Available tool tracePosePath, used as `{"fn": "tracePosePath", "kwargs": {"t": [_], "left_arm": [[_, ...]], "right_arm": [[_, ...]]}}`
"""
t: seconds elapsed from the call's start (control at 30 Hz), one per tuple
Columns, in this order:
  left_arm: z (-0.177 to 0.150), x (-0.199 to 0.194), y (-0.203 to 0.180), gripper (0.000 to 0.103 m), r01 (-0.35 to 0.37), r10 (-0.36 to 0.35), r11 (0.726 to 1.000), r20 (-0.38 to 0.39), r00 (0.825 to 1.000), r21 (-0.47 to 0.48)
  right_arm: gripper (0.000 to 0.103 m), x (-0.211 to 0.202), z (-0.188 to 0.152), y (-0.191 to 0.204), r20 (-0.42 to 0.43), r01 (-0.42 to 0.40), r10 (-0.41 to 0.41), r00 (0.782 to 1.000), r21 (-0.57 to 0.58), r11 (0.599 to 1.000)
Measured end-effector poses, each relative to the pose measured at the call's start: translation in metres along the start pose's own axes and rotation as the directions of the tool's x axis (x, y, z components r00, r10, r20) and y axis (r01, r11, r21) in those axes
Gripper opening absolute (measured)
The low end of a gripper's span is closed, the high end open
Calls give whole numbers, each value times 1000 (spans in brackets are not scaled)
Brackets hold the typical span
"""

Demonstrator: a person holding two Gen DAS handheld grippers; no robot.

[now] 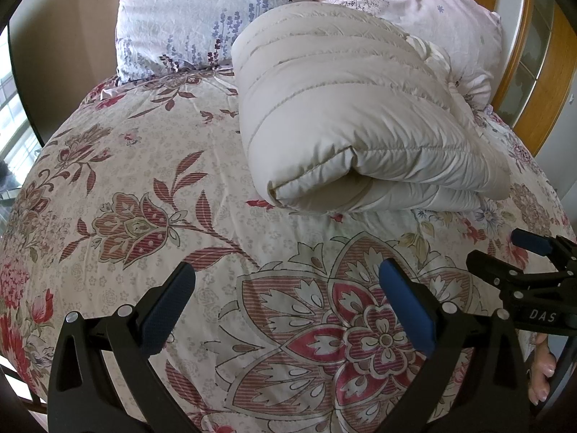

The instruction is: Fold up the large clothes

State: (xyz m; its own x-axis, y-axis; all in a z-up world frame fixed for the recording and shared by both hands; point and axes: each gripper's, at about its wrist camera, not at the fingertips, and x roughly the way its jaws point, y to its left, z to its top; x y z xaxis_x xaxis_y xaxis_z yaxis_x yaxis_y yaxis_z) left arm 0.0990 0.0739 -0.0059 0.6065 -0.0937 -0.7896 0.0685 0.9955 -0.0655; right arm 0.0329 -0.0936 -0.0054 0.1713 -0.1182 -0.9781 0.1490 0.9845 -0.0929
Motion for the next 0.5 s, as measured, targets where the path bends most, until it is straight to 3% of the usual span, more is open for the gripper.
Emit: {"fn": "tracePosePath", "kwargs": {"t": [0.5], "left_arm": [[0,3,5,102,3,-3,1000,-11,1000,-2]], "right_arm": [[101,4,0,-2,-6,-4,4,1000,-3,1000]]}}
